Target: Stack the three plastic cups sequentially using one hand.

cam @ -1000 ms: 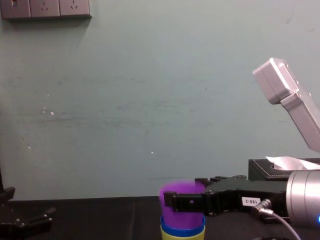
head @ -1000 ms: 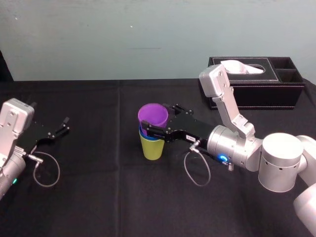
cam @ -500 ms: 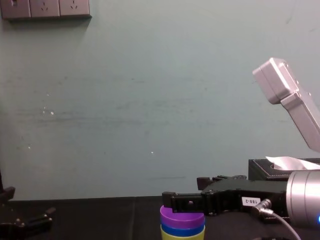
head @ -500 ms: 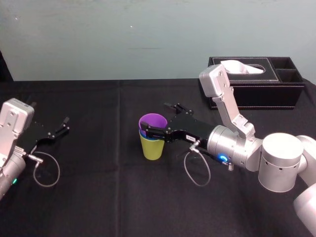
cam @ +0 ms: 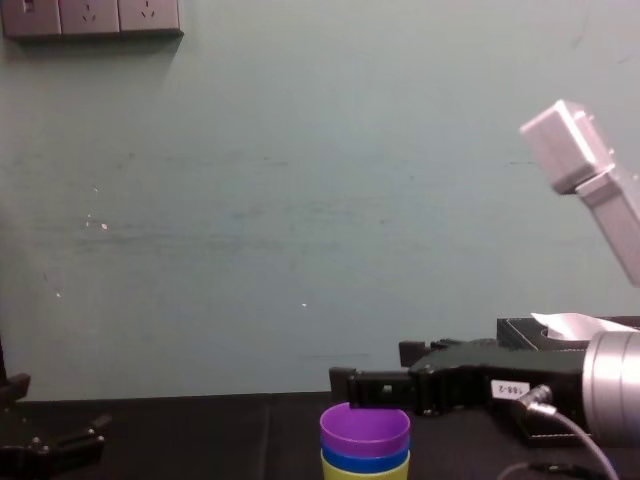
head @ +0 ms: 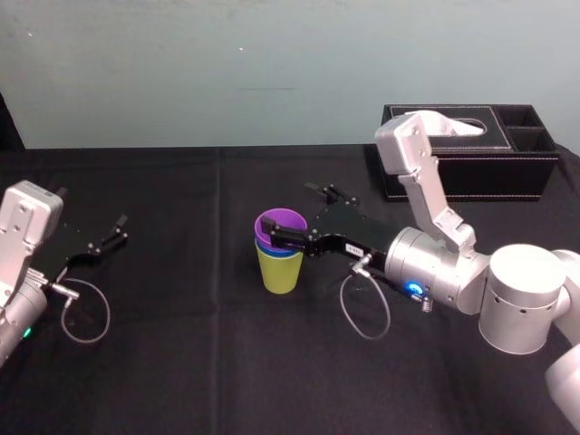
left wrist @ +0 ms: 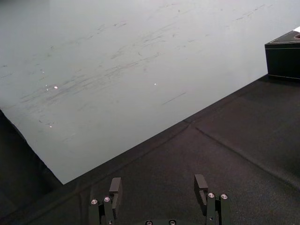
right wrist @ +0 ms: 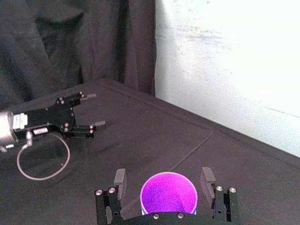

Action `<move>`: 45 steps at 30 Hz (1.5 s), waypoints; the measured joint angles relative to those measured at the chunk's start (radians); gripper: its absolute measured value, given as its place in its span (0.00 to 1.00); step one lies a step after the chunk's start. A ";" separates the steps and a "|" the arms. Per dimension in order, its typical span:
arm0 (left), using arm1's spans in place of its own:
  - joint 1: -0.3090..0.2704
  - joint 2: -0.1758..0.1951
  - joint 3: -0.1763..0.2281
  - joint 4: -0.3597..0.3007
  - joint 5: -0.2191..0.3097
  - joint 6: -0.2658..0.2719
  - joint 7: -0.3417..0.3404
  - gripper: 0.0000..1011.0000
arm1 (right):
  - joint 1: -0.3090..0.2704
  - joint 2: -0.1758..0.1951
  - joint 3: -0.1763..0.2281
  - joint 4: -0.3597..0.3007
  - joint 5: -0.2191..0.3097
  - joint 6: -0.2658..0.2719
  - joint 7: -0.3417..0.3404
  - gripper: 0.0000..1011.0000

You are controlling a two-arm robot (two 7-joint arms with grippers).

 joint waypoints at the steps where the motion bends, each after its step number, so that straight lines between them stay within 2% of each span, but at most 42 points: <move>1: 0.000 0.000 0.000 0.000 0.000 0.000 0.000 1.00 | -0.005 0.002 0.004 -0.007 0.004 -0.001 -0.001 0.99; 9: 0.000 0.000 0.000 0.000 0.000 0.000 0.000 1.00 | -0.073 0.043 0.069 -0.097 0.040 -0.020 -0.031 0.99; 17: 0.000 0.000 0.000 0.000 0.000 0.000 0.000 1.00 | -0.147 0.084 0.140 -0.144 0.045 -0.069 -0.073 0.99; 22: 0.000 0.000 0.000 0.000 0.000 0.000 0.000 1.00 | -0.187 0.098 0.180 -0.149 0.029 -0.104 -0.096 0.99; 32: 0.000 0.000 0.000 0.000 0.000 0.000 0.000 1.00 | -0.235 0.103 0.234 -0.130 -0.022 -0.148 -0.125 0.99; 40: 0.000 0.000 0.000 0.000 0.000 0.000 0.000 1.00 | -0.258 0.094 0.262 -0.104 -0.047 -0.163 -0.134 0.99; 45: 0.000 0.000 0.000 0.000 0.000 0.000 0.000 1.00 | -0.257 0.095 0.261 -0.105 -0.046 -0.163 -0.134 0.99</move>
